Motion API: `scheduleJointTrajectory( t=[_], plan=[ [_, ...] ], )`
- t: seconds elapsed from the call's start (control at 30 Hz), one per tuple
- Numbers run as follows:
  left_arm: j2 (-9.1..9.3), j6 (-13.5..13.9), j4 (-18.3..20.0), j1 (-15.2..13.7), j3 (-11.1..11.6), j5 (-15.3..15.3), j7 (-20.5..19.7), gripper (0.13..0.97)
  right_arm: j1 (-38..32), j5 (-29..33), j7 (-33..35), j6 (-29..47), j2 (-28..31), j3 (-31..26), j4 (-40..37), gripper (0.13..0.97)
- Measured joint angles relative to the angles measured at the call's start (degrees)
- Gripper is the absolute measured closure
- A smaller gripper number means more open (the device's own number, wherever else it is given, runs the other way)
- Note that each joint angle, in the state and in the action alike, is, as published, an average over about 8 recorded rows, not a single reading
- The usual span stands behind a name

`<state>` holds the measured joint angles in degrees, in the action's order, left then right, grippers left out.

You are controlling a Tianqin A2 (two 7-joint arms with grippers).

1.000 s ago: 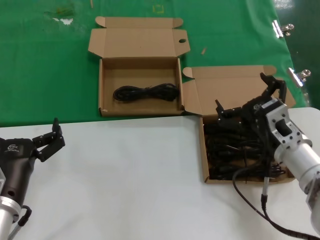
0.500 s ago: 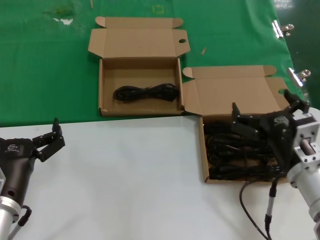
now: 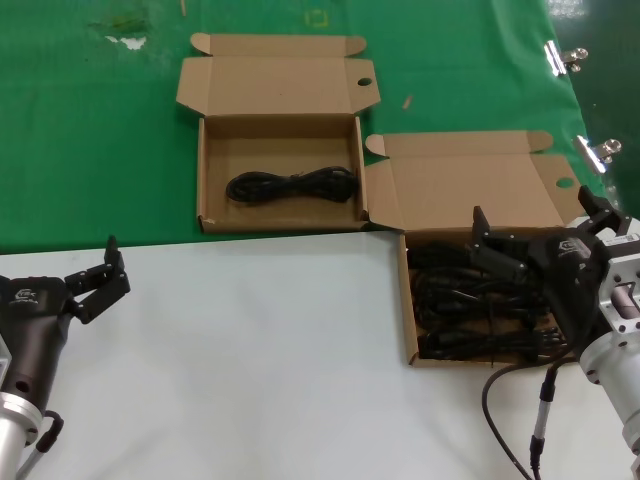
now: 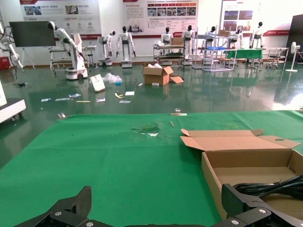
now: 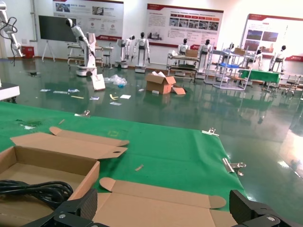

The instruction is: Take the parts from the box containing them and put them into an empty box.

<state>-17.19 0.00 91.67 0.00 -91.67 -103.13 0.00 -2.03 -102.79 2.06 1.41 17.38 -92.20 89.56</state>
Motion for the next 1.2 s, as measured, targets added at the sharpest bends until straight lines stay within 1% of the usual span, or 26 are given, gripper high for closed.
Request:
scheduleJointTrajectory(
  t=[1.2],
  plan=[
    [0.00,0.0,0.0,0.0,0.0,0.0,0.0,0.132,0.0,0.0,0.0,0.0,0.0,0.0,0.0,0.129]
  ],
)
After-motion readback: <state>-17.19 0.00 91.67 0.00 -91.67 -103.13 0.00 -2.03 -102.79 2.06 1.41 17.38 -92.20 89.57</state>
